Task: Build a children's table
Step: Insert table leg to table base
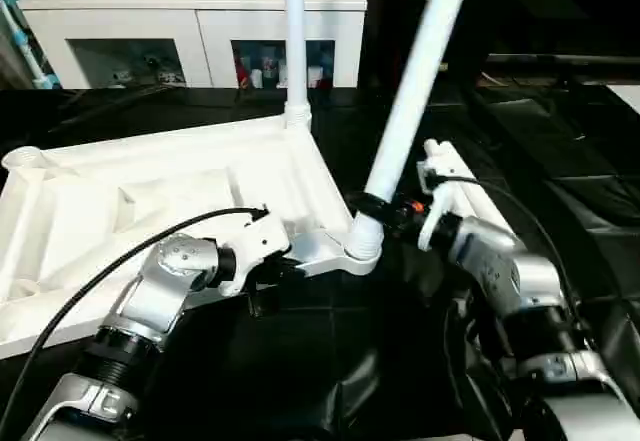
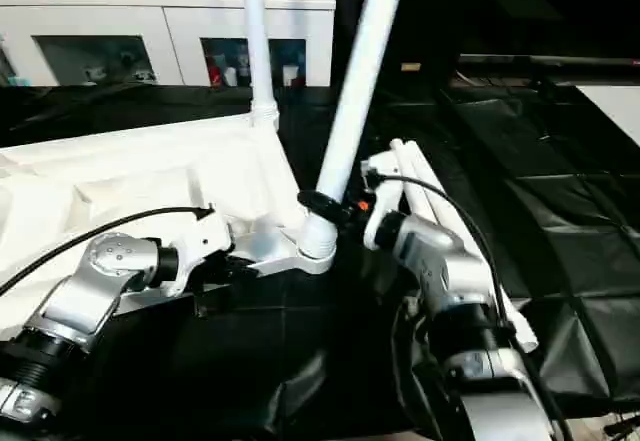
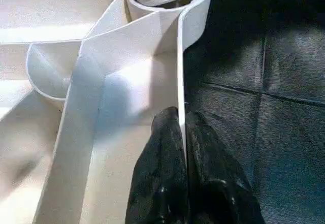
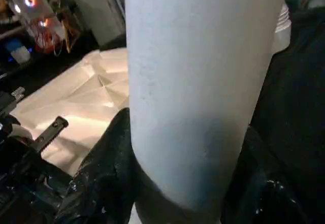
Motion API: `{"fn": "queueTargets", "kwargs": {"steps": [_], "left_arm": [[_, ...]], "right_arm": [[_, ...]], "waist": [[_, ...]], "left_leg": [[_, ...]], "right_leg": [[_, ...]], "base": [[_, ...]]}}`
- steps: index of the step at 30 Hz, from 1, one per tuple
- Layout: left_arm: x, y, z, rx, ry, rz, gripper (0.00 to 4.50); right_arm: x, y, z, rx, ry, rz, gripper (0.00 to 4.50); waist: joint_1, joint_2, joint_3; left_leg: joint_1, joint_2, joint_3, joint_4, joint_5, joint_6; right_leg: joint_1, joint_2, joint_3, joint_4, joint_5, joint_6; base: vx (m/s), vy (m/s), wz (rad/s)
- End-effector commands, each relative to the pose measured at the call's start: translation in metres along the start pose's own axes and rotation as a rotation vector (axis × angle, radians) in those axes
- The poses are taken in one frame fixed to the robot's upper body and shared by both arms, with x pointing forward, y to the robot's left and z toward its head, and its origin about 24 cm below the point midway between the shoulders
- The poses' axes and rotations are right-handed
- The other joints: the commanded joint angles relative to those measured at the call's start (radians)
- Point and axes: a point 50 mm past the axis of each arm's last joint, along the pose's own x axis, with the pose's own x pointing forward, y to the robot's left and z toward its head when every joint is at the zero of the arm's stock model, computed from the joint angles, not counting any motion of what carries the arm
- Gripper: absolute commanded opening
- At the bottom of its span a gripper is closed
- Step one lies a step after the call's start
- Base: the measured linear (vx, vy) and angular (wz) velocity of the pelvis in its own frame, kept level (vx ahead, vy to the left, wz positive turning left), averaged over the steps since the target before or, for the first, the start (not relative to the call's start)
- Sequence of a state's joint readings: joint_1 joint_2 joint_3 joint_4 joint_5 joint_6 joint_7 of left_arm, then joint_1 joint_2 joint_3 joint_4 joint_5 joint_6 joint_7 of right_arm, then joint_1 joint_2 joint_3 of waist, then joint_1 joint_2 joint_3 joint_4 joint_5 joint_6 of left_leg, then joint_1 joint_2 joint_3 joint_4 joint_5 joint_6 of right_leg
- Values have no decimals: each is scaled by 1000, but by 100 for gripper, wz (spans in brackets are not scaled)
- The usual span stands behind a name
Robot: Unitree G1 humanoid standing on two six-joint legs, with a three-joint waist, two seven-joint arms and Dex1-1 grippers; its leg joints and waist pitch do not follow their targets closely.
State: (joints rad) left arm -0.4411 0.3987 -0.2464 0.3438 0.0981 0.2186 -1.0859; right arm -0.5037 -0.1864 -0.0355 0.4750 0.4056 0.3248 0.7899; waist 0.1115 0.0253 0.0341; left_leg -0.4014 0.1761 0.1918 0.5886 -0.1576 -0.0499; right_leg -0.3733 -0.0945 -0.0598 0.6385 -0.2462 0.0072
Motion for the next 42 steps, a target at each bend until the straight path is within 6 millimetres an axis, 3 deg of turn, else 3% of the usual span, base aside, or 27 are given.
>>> {"fn": "queueTargets", "kwargs": {"steps": [1, 2, 10, 14, 15, 17, 18, 20, 21, 22, 27, 28, 35, 42], "left_arm": [[6, -5, -2, -21, -17, -45, 0], [6, -5, -2, -20, -17, -46, 0], [6, -3, -1, -16, -12, -44, 0], [7, -3, -2, -12, -6, -47, 0], [8, -3, -2, -9, -3, -48, 0], [8, -3, -3, -3, 1, -50, 0], [8, -3, -3, 8, 8, -51, 0], [7, -3, -3, 18, 16, -54, 0], [7, -3, -4, 18, 17, -54, 0], [8, -4, -4, 17, 18, -56, 0], [7, -5, -5, 23, 26, -69, 0], [6, -5, -6, 26, 32, -72, 0], [2, -5, -8, 33, 40, -89, 0], [-1, -4, -9, 26, 34, -75, 0]], "right_arm": [[-10, -6, -21, 38, 35, -76, 184], [-11, -5, -24, 33, 30, -81, 184], [-11, 9, -25, -95, 17, -44, 184], [-8, 15, -27, -179, 79, 4, 184], [-7, 16, -28, -194, 99, 14, 184], [-4, 18, -30, -220, 137, 41, 184], [-2, 19, -30, -236, 172, 57, 184], [1, 19, -32, -245, 219, 76, 184], [2, 19, -32, -247, 225, 78, 184], [3, 18, -33, -255, 257, 87, 184], [2, 15, -36, -264, 304, 95, 184], [0, 13, -39, -260, 342, 103, 184], [-7, 7, -44, -247, 386, 116, 184], [-10, -2, -42, -82, 251, 26, 184]], "waist": [[-3, 5, -58], [-3, 9, -57], [-6, 8, -56], [-6, 3, -56], [-6, -2, -55], [-6, 3, -54], [-6, -5, -53], [-9, -11, -51], [-9, -5, -50], [-12, -11, -49], [-13, -14, -45], [-13, -20, -48], [-11, -22, -51], [-10, -25, -49]], "left_leg": [[33, 58, -27, -72, -217, 38], [32, 58, -28, -74, -226, 33], [33, 58, -30, -79, -260, 21], [31, 57, -29, -78, -235, 32], [30, 58, -27, -77, -234, 35], [30, 58, -28, -79, -243, 34], [30, 58, -29, -78, -241, 36], [30, 57, -27, -79, -249, 36], [32, 59, -28, -82, -259, 31], [34, 60, -27, -83, -274, 23], [41, 62, -30, -91, -322, -1], [40, 62, -30, -91, -309, -1], [39, 61, -26, -88, -257, 21], [42, 63, -27, -92, -290, 16]], "right_leg": [[24, -60, 40, -76, -6, -228], [26, -61, 40, -75, -12, -228], [24, -61, 43, -83, -56, -209], [25, -60, 43, -81, -34, -206], [25, -61, 43, -83, -44, -205], [24, -62, 43, -85, -70, -201], [24, -62, 43, -84, -82, -199], [23, -61, 44, -88, -114, -194], [21, -63, 45, -90, -136, -190], [19, -61, 46, -92, -147, -188], [19, -65, 47, -98, -211, -177], [21, -64, 48, -97, -188, -177], [25, -62, 47, -91, -92, -190], [24, -66, 48, -96, -137, -201]], "base": [[0, 0, 0], [0, 0, 0], [0, 0, 0], [0, 0, 0], [0, 0, 0], [0, 0, 0], [0, 0, 0], [0, 0, 0], [0, 0, 0], [0, 0, 0], [0, 0, 0], [0, 0, 0], [0, 0, 0], [0, 0, 0]]}}
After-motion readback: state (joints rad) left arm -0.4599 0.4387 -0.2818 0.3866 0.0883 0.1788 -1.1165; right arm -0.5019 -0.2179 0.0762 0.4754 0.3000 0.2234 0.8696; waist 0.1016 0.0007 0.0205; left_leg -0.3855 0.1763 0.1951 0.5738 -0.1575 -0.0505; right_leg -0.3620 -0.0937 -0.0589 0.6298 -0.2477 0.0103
